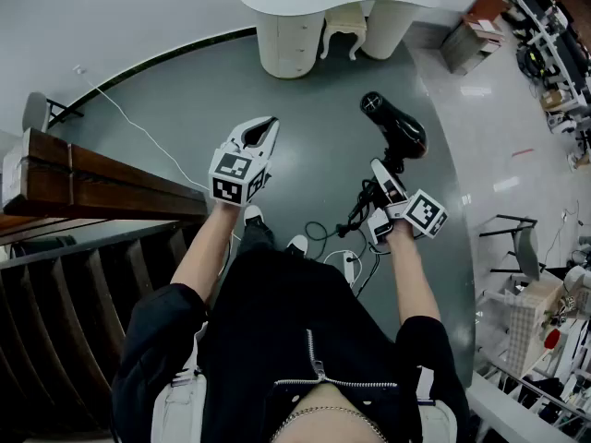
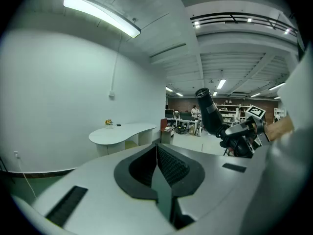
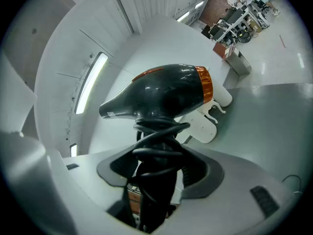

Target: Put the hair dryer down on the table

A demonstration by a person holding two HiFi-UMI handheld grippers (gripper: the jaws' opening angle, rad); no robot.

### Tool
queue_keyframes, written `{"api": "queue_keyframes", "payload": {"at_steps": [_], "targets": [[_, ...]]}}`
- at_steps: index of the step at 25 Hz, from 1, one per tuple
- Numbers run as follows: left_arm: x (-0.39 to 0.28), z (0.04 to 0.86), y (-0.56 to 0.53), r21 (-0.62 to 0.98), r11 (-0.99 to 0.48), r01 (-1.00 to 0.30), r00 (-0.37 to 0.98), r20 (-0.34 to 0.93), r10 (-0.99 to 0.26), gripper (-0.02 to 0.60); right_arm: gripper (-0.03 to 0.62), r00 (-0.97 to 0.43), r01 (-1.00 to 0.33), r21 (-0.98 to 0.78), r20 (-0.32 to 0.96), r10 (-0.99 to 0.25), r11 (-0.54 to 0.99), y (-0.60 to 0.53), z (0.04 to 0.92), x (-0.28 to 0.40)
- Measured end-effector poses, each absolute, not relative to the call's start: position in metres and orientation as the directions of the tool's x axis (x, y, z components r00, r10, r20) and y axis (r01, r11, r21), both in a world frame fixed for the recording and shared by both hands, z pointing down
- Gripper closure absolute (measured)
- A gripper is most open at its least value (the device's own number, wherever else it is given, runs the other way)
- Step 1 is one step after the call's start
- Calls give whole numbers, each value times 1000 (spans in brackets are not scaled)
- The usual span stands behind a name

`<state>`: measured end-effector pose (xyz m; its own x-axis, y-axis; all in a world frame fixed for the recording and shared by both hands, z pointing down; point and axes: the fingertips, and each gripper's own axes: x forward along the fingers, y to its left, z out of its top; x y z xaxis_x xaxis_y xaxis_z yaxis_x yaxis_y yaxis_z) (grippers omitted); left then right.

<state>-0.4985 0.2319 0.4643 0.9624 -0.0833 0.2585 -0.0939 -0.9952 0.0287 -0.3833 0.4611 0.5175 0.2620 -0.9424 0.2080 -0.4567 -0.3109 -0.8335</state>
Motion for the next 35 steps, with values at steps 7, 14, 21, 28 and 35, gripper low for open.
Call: {"api": "queue_keyframes", "payload": {"at_steps": [7,14,21,28,35], "targets": [[-497,472,230,37,-995,-97,959,271,-83,560,327,248,-515,-795,220,-943,-321,454,519,-386],[-505,482,235,40,-993,-111,954,285,-95,560,327,244,-540,-767,253,-936,-348,457,525,-394],[-501,488,231,34,-992,-123,949,297,-108,560,327,233,-528,-764,290,-928,-372,448,533,-382],[-462,488,197,43,-992,-117,953,287,-100,560,327,235,-539,-746,312,-921,-390,416,532,-353],[-388,485,149,17,-998,-54,961,272,-47,560,329,268,-540,-745,289,-919,-392,364,523,-293]]}}
